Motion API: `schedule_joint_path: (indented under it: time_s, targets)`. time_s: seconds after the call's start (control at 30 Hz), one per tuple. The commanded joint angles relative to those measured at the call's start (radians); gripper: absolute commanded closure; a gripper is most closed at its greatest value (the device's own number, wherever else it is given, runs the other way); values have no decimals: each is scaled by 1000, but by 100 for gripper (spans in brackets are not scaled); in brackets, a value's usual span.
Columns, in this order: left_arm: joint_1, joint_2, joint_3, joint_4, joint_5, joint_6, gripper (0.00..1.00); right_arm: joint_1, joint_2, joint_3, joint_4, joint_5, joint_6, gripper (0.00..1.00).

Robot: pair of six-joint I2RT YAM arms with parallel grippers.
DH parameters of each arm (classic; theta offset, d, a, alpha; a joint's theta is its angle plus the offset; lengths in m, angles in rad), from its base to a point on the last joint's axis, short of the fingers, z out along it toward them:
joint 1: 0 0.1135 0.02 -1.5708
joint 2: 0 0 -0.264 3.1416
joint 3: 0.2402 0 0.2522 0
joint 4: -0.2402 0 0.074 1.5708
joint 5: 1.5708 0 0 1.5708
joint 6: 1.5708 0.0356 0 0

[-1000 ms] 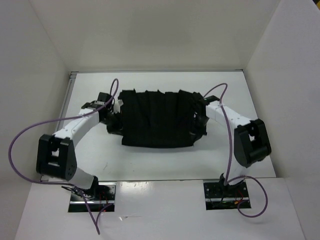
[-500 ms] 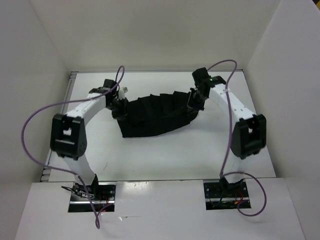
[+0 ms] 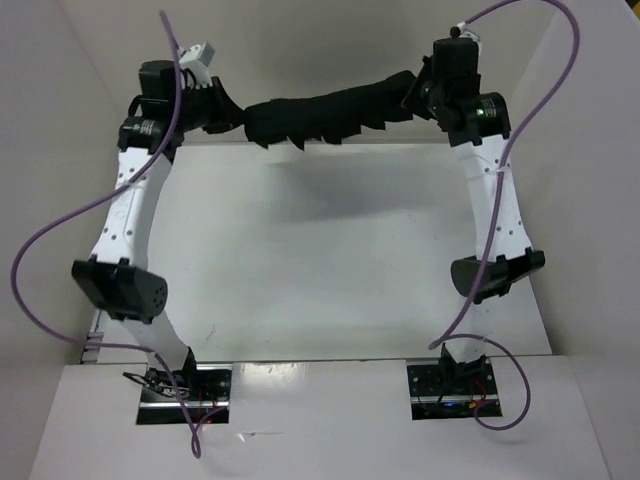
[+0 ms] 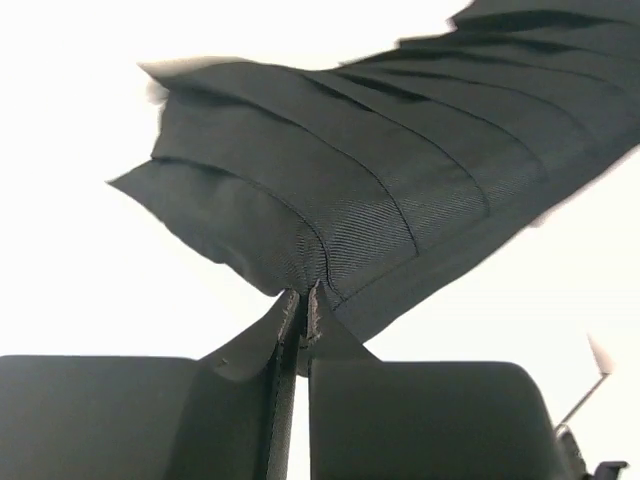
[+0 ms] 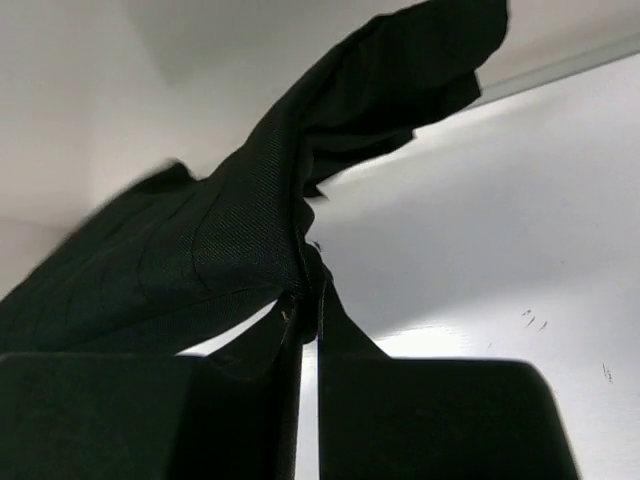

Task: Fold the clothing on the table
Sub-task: Fold the skirt

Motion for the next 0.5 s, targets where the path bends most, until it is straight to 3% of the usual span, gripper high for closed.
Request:
schedule_joint_path:
  time_s: [0.0,0.07,0.13,0.17,0.2,0.3,0.4,0.47]
  targets:
    - [69,-127,-123,48,-39,-12,92,-36,-85,-6,-26,186,-54,100]
    - [69,-162,-287,57,-30,-13,92,-27,-127,-159,-38,144,-54,100]
    - [69,-197,-428,71,-1,-23,92,0,-177,-435,-14,95,-30,100]
    - [69,-211,-579,95,18,-23,92,10,-208,-542,30,72,-13,100]
    - [69,-224,-655,95,50,-23,92,19,-270,-751,49,41,18,100]
    - [22,-282,-932,95,50,-32,92,39,-354,-1113,78,-175,73,100]
    - [-1,-374,-1080,65,50,-43,92,125,-429,-1353,54,-318,116,100]
    - [-11,-417,-1139,-15,50,-43,93,209,-469,-1419,31,-414,163,100]
